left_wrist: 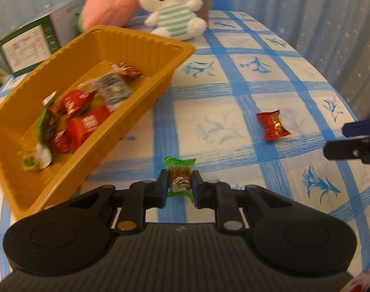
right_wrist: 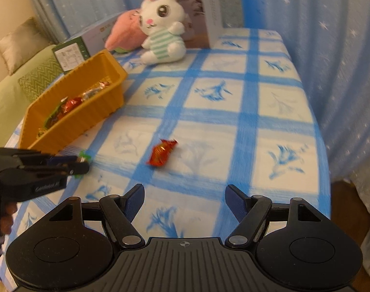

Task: Organize snacks
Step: 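Grasp the green-wrapped candy with the left tool while the right tool grasps the red packet, then carry both held candies over the orange tray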

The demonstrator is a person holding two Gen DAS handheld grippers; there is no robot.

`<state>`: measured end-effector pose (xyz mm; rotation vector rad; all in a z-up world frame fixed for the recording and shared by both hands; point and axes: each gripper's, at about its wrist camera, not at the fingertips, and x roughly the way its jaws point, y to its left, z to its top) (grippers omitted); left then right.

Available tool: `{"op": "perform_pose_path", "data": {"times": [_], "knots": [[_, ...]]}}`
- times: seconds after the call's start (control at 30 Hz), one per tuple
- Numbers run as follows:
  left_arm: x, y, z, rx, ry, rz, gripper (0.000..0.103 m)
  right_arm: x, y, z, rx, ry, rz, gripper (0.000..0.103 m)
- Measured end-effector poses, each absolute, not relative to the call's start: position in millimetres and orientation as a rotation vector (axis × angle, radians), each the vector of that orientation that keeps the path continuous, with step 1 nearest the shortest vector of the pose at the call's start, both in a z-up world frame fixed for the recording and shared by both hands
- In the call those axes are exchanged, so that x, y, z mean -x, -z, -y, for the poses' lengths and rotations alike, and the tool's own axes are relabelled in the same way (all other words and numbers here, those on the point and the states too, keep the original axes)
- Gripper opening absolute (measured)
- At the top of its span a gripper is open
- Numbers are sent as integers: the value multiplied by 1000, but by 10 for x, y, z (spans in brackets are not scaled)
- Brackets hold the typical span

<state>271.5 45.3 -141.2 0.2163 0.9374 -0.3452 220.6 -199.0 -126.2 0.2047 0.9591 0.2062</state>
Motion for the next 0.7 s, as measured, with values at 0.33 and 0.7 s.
{"op": "perform_pose_path", "data": {"times": [0.33, 0.7], "knots": [[-2515, 1341, -888, -148, 211, -955, 18, -2625, 1368, 1723, -203, -292, -954, 49], [-2360, 1261, -1235, -100, 104, -950, 18, -2869, 1513, 1663, -180, -277, -973, 36]]}}
